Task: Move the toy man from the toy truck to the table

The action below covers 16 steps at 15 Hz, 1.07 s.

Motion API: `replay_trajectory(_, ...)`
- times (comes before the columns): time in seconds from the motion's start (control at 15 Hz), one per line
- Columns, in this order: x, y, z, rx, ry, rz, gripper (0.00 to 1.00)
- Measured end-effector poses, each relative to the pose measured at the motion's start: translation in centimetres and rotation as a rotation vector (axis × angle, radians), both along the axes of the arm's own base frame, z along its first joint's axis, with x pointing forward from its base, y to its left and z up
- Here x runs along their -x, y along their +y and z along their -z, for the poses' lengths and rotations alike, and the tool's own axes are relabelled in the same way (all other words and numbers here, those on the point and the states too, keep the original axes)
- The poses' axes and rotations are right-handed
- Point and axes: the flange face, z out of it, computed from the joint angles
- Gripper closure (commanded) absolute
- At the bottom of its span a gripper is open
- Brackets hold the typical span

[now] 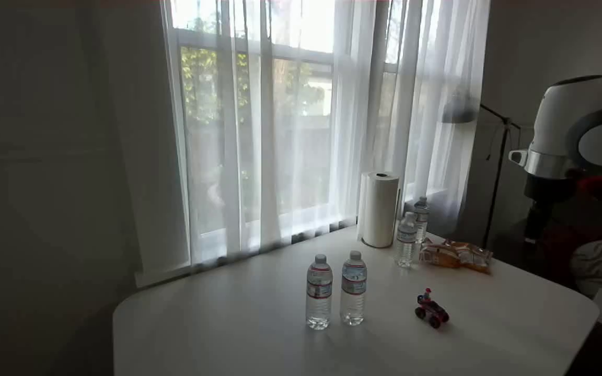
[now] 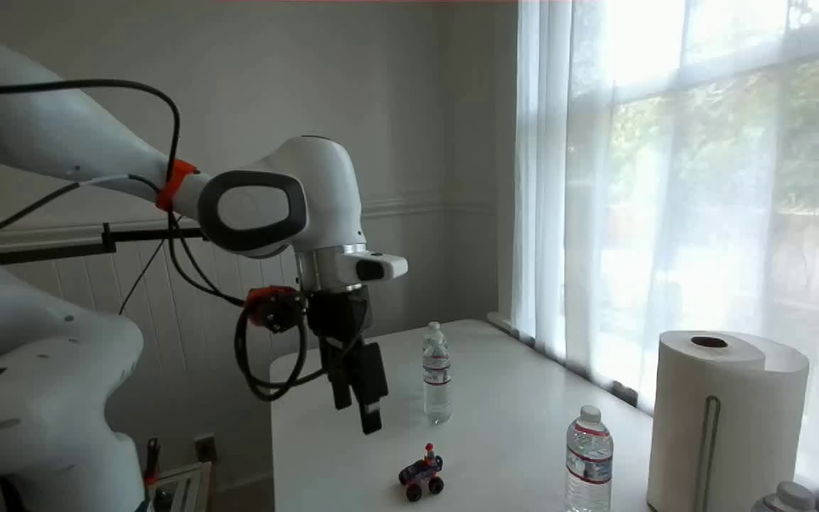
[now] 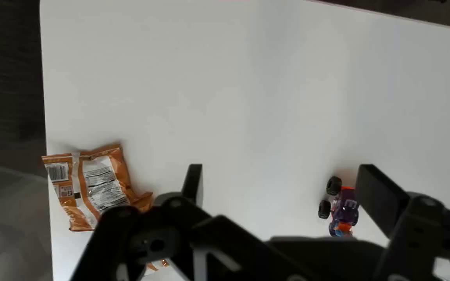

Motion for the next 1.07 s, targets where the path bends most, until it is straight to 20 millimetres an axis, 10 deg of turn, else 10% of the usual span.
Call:
replay_trajectory(0.6, -0.2, 0.2, 0.2, -0.008, 0.0, 0.002, 0.0)
replay_trajectory(1.07, -4.6, 3.4, 3.7, -0.116, -0.011, 0.016, 0.0)
